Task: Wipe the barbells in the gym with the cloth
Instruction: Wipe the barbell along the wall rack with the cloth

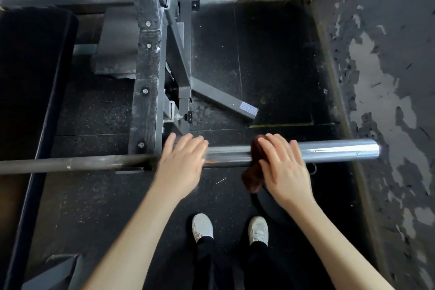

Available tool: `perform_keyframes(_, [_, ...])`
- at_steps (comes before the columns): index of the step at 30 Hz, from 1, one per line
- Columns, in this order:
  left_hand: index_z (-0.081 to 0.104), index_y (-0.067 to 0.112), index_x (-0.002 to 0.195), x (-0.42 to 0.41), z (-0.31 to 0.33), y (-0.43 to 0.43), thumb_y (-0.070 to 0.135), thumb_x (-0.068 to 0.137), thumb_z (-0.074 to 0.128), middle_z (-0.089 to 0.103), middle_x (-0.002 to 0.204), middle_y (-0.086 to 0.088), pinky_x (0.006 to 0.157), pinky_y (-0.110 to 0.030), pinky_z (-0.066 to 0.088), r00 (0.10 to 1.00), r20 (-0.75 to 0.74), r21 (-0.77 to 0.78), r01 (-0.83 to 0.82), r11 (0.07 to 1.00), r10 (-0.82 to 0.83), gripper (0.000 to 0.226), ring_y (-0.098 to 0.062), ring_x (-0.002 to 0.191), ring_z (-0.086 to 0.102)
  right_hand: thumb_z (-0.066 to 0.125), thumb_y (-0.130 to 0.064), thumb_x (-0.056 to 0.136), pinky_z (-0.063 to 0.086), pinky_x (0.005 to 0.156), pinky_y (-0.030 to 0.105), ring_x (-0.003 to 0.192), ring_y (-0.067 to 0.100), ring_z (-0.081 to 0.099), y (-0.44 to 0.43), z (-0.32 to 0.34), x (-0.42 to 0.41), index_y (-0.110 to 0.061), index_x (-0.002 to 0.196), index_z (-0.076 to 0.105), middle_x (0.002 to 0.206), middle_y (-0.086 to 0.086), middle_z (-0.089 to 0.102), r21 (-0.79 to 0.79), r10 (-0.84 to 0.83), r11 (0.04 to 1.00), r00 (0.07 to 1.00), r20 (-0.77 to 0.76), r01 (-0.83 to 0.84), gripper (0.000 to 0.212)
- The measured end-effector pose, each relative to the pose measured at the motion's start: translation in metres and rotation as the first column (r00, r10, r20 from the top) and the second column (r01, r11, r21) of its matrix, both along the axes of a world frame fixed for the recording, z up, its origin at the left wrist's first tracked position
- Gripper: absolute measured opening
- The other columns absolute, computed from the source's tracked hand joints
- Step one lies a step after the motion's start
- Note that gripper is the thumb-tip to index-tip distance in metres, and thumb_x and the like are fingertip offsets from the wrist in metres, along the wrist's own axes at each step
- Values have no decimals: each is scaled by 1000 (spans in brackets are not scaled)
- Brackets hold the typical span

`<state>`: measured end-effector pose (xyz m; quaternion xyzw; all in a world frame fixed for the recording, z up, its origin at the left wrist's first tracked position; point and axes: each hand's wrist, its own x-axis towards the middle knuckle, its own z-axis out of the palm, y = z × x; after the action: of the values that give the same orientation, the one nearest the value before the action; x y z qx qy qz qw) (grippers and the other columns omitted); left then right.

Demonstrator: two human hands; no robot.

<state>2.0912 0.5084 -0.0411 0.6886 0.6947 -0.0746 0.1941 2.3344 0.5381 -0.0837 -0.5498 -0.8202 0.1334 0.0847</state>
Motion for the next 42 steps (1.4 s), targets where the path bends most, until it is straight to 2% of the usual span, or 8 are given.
perform_keyframes(5, [33, 24, 149, 30, -13, 8, 45, 100, 42, 48, 141, 6, 119, -40, 0, 998, 54, 22, -40, 999, 39, 55, -15, 134, 40, 36, -26, 94, 21, 118, 46, 138, 33, 36, -6, 2, -27, -7, 134, 52, 141, 13, 49, -20, -283, 959, 954, -101, 283, 47])
perform_keyframes(8, [39, 24, 146, 32, -16, 12, 50, 96, 45, 53, 135, 7, 119, -41, 3, 997, 26, 24, -70, 997, 70, 56, -16, 130, 43, 40, -23, 95, 23, 117, 46, 137, 33, 38, -15, -3, -60, -8, 134, 51, 140, 13, 49, -8, -126, 992, 982, -139, 126, 43])
perform_keyframes(11, [36, 27, 147, 31, -14, 17, 54, 97, 42, 50, 138, 10, 118, -41, 4, 998, 6, -3, -65, 998, 65, 57, -14, 133, 39, 39, -26, 97, 23, 117, 42, 134, 29, 42, -5, -6, -44, -10, 137, 50, 140, 10, 52, 8, 60, 998, 992, -108, -60, 44])
perform_keyframes(14, [35, 29, 147, 33, -11, 20, 52, 98, 43, 48, 140, 12, 118, -40, 4, 998, 35, -26, -55, 998, 56, 55, -13, 133, 39, 40, -25, 96, 23, 115, 40, 129, 28, 46, 8, -3, -17, -10, 135, 52, 136, 8, 54, 2, 123, 992, 990, -73, -123, 44])
perform_keyframes(21, [38, 30, 146, 45, -12, 19, 47, 97, 48, 46, 142, 16, 117, -36, 5, 992, 102, 23, -80, 997, 77, 53, -10, 134, 37, 35, -28, 97, 18, 117, 38, 132, 26, 44, 23, -1, 46, -12, 137, 52, 137, 6, 53, -21, 7, 1000, 1000, -29, -8, 46])
perform_keyframes(30, [55, 26, 135, 71, -17, 23, 31, 94, 60, 56, 126, 12, 111, -36, 17, 982, 179, 116, -88, 989, 67, 41, -14, 122, 47, 32, -28, 95, 20, 118, 46, 136, 23, 41, 36, -4, 94, -16, 136, 54, 138, 3, 55, -23, -129, 992, 991, -47, 128, 48])
perform_keyframes(37, [57, 24, 134, 73, -17, 23, 28, 92, 64, 59, 127, 9, 109, -36, 22, 979, 180, 121, -118, 986, 96, 42, -17, 121, 50, 32, -32, 90, 20, 115, 39, 127, 25, 47, 56, -1, 140, -14, 125, 60, 127, 5, 61, -13, -250, 968, 968, -27, 249, 48])
perform_keyframes(42, [59, 25, 129, 74, -16, 23, 30, 93, 62, 58, 127, 11, 107, -33, 22, 981, 167, 130, -119, 984, 97, 37, -15, 121, 48, 32, -28, 86, 27, 109, 38, 119, 28, 50, 68, 1, 158, -11, 117, 64, 119, 9, 63, -17, -266, 964, 961, -78, 265, 48])
